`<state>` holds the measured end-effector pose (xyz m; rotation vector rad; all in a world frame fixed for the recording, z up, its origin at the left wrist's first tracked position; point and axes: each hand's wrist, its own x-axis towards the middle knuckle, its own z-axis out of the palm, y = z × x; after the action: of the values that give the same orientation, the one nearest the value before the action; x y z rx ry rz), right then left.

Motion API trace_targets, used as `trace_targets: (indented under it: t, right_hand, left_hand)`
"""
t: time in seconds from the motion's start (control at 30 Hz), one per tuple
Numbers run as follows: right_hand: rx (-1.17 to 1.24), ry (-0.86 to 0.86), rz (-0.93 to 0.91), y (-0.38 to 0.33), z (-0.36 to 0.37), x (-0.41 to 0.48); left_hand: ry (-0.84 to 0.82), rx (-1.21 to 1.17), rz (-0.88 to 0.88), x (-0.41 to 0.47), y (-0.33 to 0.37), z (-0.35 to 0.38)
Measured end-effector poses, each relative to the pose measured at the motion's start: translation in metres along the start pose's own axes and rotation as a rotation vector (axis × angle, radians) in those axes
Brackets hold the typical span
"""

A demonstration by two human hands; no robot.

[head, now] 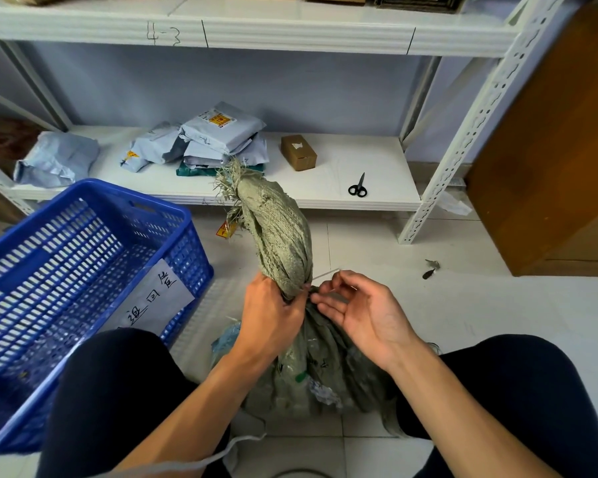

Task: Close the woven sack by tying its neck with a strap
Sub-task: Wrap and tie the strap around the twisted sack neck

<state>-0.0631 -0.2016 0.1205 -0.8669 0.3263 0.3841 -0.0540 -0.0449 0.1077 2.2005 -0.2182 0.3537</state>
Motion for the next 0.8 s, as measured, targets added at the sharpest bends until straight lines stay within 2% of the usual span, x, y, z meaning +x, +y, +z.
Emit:
trace_targets:
  t: [0.2,0.8]
  right_hand:
    - [-0.017,0.007,0.033,0.0056,0.0007,0.0011]
    - [0.028,-0.063,-0.052,0.0024,0.0005,0.0027]
  left_hand:
    - [0.010,0.021,-0.006,-0.0008,-0.0015,0.0008]
    - [0.053,-0.024,-0.007,0.0002,0.0039,-0.0050]
